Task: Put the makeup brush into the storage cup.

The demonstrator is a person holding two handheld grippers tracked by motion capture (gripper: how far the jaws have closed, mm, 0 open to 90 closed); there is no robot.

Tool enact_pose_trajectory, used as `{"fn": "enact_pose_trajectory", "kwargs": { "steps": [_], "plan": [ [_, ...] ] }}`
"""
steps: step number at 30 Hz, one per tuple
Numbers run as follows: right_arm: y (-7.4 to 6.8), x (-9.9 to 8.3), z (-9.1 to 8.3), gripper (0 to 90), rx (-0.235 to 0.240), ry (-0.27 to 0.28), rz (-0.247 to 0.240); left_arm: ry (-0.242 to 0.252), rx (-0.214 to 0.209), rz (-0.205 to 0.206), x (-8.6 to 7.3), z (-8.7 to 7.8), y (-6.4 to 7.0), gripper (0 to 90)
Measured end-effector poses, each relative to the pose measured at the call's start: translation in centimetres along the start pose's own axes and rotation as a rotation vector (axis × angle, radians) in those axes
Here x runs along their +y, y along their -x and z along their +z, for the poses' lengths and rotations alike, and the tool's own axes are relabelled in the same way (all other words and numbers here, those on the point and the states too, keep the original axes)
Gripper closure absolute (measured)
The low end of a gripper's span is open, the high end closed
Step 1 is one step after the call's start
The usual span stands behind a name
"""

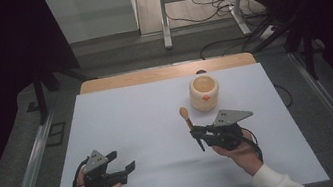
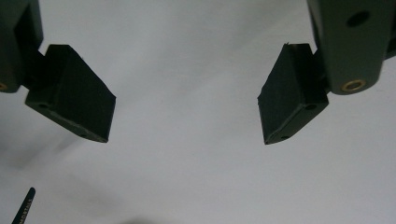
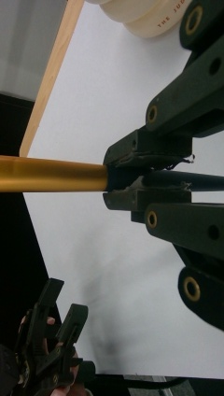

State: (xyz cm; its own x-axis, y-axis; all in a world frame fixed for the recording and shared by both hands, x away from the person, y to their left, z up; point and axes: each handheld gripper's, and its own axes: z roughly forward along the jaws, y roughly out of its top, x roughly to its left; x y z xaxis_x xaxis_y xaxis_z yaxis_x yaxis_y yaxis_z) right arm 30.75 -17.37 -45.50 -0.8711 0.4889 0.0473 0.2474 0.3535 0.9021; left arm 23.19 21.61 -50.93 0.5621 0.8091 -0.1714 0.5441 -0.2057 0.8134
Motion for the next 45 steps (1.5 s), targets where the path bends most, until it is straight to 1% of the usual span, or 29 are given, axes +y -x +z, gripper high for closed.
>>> {"fn": "enact_pose_trajectory", "kwargs": {
  "steps": [1,5,6,10,13,15,21,24,33,38,45],
  "plan": [
    [0.1,0.2,-0.2,78.5,0.006,0.011,-0.001,-0.001,0.003,0.005,0.0,0.0,0.0,19.4],
    [0.2,0.6,-0.5,78.5,-0.002,0.022,0.003,-0.01,0.001,0.008,-0.1,0.1,-0.1,19.4],
    [0.4,0.9,-0.7,78.5,-0.008,0.032,0.008,-0.018,0.001,0.01,-0.2,0.3,-0.1,19.4],
    [0.7,1.4,-0.8,78.5,-0.02,0.044,0.011,-0.02,-0.005,0.009,-0.2,0.4,0.0,19.4],
    [1.0,1.9,-1.0,78.5,-0.029,0.052,0.013,-0.018,-0.007,0.014,-0.1,0.5,0.1,19.4],
    [1.4,2.4,-1.2,78.5,-0.037,0.068,0.02,-0.022,-0.006,0.024,-0.1,0.6,0.1,19.4],
    [2.1,3.5,-1.5,78.5,-0.056,0.093,0.019,-0.022,-0.003,0.015,-0.1,0.5,-0.1,19.4],
    [2.5,3.9,-1.5,78.5,-0.066,0.105,0.023,-0.021,-0.012,0.014,-0.1,0.5,-0.1,19.6],
    [3.4,4.9,-1.8,78.5,-0.091,0.117,0.021,-0.024,-0.008,0.018,-0.1,0.5,-0.1,19.6],
    [4.0,5.3,-1.8,78.5,-0.101,0.128,0.029,-0.015,-0.005,0.019,0.0,0.4,-0.1,19.6],
    [4.7,5.9,-1.9,78.5,-0.123,0.137,0.033,-0.02,-0.005,0.018,0.0,0.5,-0.1,19.6]
  ]
}}
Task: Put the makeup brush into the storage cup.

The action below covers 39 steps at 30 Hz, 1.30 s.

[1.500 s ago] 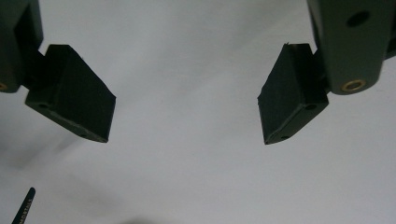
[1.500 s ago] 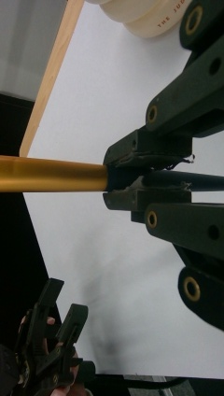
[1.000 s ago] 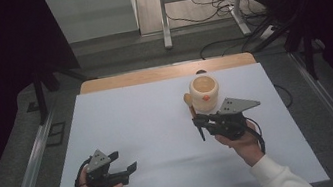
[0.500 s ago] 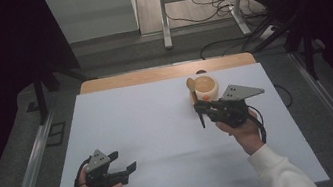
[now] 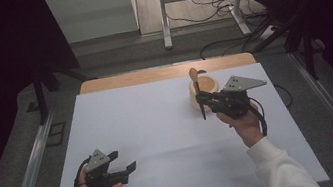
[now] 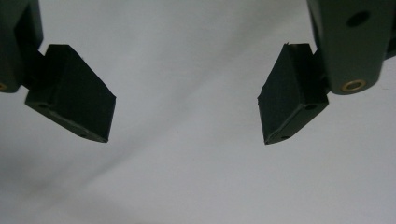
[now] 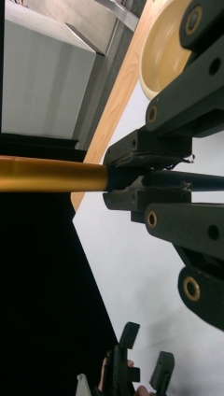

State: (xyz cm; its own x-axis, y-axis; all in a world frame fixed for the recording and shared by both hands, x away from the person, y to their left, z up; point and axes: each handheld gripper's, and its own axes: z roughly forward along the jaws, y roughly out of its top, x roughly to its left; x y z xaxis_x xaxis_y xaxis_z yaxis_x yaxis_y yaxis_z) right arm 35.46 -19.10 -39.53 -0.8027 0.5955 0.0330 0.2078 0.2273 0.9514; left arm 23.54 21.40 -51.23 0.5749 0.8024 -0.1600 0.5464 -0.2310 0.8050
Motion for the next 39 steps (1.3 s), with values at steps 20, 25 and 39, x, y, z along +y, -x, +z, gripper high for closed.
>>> {"fn": "enact_pose_trajectory", "kwargs": {
  "steps": [20,25,39],
  "plan": [
    [1.6,1.3,0.0,78.5,-0.044,0.028,0.022,-0.001,0.0,-0.002,0.0,0.0,0.0,19.8],
    [2.1,1.4,0.2,78.5,-0.058,0.034,0.03,-0.004,-0.001,-0.001,0.0,0.1,0.0,19.8],
    [4.0,1.4,1.0,78.5,-0.095,0.035,0.06,-0.005,-0.004,-0.006,0.0,0.1,-0.1,19.8]
  ]
}}
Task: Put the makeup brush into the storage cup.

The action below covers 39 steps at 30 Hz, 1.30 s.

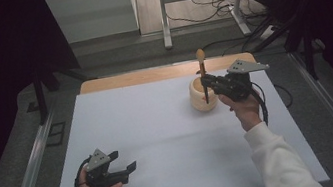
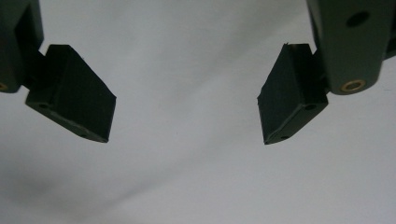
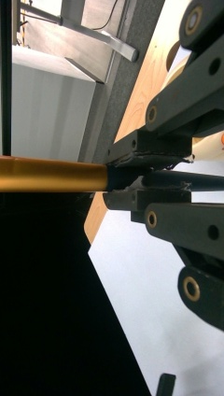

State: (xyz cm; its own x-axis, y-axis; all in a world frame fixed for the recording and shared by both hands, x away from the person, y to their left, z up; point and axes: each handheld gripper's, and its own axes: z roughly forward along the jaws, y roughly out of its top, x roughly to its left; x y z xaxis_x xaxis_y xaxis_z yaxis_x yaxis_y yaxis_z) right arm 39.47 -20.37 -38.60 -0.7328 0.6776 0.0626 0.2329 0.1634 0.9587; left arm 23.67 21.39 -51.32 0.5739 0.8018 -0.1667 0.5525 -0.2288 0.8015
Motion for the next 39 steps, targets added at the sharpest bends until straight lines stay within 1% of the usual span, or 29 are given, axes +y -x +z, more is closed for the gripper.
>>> {"fn": "enact_pose_trajectory", "kwargs": {
  "steps": [1,4,10,14,15,16,18,24,27,30,39],
  "plan": [
    [0.2,-0.1,0.2,78.5,-0.004,0.003,0.009,0.0,-0.003,-0.002,0.0,0.0,0.0,19.8],
    [0.5,-0.3,0.6,78.5,-0.007,0.005,0.014,-0.001,-0.004,0.0,0.0,0.0,0.0,19.8],
    [1.2,-0.2,0.9,78.5,-0.021,0.015,0.026,-0.001,-0.008,0.002,0.0,0.0,0.0,19.8],
    [1.9,-0.1,1.2,78.5,-0.037,0.025,0.045,-0.002,-0.009,-0.001,0.0,0.0,-0.1,19.8],
    [1.9,-0.1,1.2,78.5,-0.037,0.025,0.045,-0.001,-0.009,-0.001,0.0,0.0,-0.1,19.8],
    [2.4,0.0,1.3,78.5,-0.044,0.032,0.053,-0.001,-0.009,0.0,0.0,0.0,-0.1,19.8],
    [2.8,0.1,1.4,78.5,-0.049,0.038,0.064,-0.004,-0.008,0.004,0.0,0.0,-0.1,19.8],
    [3.6,0.4,1.8,78.5,-0.063,0.043,0.075,-0.007,-0.008,0.007,0.0,0.0,-0.1,19.8],
    [4.2,0.2,2.4,78.5,-0.074,0.042,0.089,-0.006,-0.009,0.005,0.0,0.0,-0.1,19.8],
    [4.6,0.0,2.8,78.5,-0.077,0.047,0.102,-0.006,-0.009,0.004,0.1,0.0,0.0,19.8],
    [5.4,0.3,3.7,78.5,-0.101,0.053,0.113,-0.007,-0.01,0.006,0.1,0.0,-0.1,19.8]
  ]
}}
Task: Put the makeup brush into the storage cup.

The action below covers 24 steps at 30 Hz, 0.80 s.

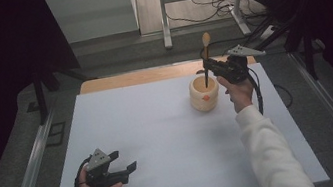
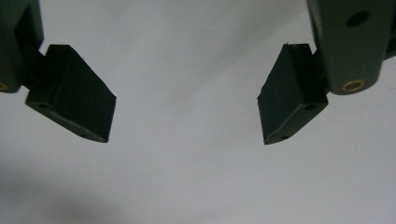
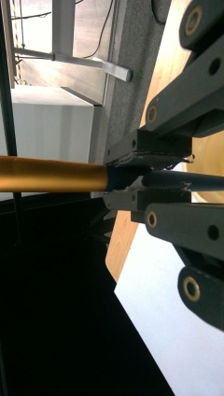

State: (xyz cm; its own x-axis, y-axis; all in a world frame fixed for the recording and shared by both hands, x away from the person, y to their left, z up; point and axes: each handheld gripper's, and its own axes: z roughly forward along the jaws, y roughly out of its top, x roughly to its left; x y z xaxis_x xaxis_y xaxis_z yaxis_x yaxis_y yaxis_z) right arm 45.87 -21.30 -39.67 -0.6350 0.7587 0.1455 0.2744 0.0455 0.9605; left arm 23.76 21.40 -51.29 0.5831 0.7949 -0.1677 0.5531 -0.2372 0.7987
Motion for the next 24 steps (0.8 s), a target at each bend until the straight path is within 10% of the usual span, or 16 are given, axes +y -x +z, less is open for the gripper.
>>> {"fn": "enact_pose_trajectory", "kwargs": {
  "steps": [24],
  "plan": [
    [1.2,-3.8,1.8,78.4,-0.033,-0.041,0.012,0.004,-0.001,0.001,0.1,0.0,0.1,20.0]
  ]
}}
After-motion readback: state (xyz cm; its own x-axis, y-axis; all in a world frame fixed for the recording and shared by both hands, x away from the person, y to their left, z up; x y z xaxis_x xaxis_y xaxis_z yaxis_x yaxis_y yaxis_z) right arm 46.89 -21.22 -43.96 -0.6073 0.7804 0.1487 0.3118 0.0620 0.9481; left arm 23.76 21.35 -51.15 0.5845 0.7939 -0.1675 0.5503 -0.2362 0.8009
